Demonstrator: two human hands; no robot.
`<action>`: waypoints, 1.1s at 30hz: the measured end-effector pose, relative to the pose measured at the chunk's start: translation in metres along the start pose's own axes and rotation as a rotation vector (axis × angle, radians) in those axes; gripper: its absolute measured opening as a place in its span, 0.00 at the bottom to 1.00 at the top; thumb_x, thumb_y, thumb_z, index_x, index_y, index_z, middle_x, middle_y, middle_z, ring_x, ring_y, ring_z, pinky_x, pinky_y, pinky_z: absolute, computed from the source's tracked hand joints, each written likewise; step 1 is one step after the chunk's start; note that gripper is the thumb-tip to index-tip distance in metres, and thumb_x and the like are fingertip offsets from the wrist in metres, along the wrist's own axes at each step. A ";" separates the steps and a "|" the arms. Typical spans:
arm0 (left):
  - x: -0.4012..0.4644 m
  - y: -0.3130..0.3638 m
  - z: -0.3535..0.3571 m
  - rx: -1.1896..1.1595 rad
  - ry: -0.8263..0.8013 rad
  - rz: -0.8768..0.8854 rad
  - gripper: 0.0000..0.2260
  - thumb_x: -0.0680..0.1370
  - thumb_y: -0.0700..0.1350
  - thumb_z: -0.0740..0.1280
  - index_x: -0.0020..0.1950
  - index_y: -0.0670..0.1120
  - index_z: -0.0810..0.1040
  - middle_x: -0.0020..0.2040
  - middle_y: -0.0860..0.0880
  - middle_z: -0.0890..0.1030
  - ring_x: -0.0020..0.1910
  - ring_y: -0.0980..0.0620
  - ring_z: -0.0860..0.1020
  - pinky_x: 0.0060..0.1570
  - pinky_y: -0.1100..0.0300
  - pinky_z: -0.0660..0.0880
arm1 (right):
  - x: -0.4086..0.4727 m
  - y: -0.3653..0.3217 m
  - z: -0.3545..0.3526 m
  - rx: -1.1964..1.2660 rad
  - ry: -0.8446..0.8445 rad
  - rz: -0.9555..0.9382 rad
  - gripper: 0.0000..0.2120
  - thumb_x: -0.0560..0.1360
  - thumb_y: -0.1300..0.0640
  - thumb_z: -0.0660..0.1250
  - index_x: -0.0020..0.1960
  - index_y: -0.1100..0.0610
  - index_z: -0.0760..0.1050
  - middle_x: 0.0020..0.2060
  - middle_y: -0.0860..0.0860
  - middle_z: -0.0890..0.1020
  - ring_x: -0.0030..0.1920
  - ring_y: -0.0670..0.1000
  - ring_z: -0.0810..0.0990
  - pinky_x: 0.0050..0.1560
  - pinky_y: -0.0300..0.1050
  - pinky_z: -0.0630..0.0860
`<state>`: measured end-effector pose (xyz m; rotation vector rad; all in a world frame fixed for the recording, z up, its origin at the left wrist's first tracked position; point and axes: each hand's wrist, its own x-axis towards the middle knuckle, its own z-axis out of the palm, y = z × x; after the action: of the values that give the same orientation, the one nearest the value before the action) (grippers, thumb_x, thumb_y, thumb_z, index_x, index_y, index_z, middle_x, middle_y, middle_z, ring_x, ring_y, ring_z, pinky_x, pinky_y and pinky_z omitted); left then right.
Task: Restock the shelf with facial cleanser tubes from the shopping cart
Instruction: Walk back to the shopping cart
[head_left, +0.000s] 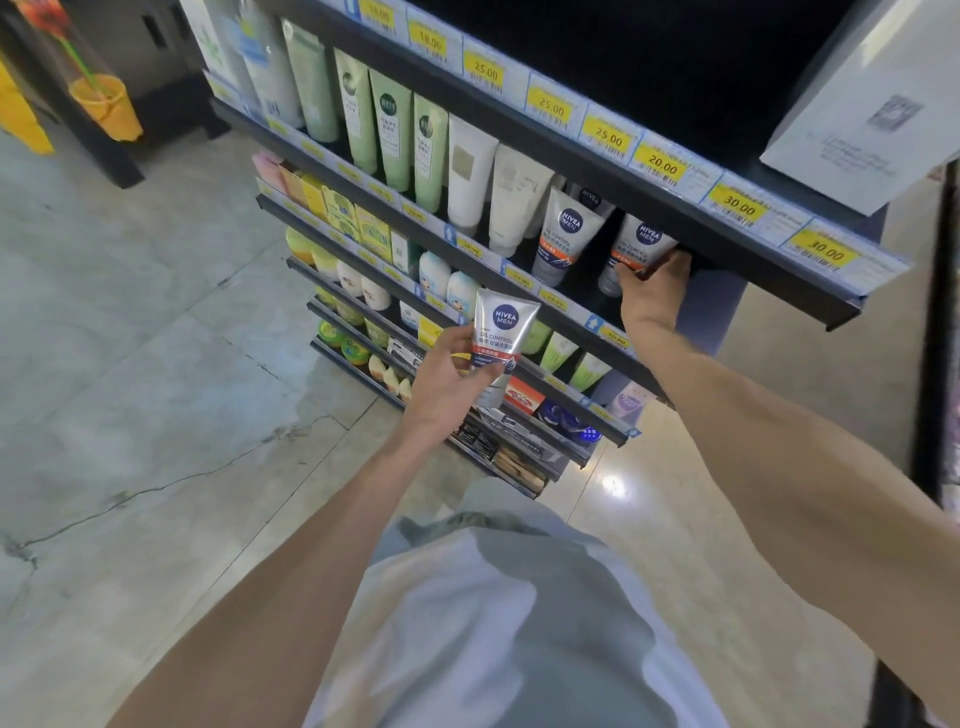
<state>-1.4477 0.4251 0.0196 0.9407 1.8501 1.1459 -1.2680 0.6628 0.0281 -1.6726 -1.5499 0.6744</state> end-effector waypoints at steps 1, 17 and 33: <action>0.000 0.000 -0.001 0.007 0.002 0.000 0.26 0.75 0.53 0.77 0.70 0.52 0.73 0.57 0.56 0.80 0.52 0.63 0.78 0.54 0.61 0.74 | 0.004 0.000 0.002 -0.004 0.009 0.017 0.34 0.74 0.54 0.76 0.73 0.64 0.65 0.70 0.60 0.73 0.72 0.58 0.71 0.74 0.50 0.65; 0.011 0.037 0.015 -0.018 -0.144 0.080 0.24 0.75 0.44 0.77 0.66 0.51 0.72 0.52 0.61 0.79 0.47 0.71 0.77 0.44 0.77 0.72 | -0.114 -0.025 -0.051 0.281 -0.389 0.045 0.10 0.79 0.52 0.72 0.59 0.50 0.77 0.53 0.47 0.83 0.55 0.48 0.83 0.52 0.44 0.83; 0.018 0.042 -0.002 -0.079 -0.181 0.120 0.22 0.80 0.41 0.72 0.72 0.53 0.72 0.59 0.56 0.80 0.51 0.64 0.80 0.45 0.73 0.76 | -0.101 -0.044 -0.085 0.412 -0.115 0.014 0.12 0.79 0.61 0.72 0.58 0.52 0.74 0.55 0.49 0.84 0.57 0.47 0.83 0.58 0.46 0.82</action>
<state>-1.4495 0.4541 0.0553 1.0850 1.6108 1.1568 -1.2395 0.5485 0.1025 -1.3546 -1.3628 1.0347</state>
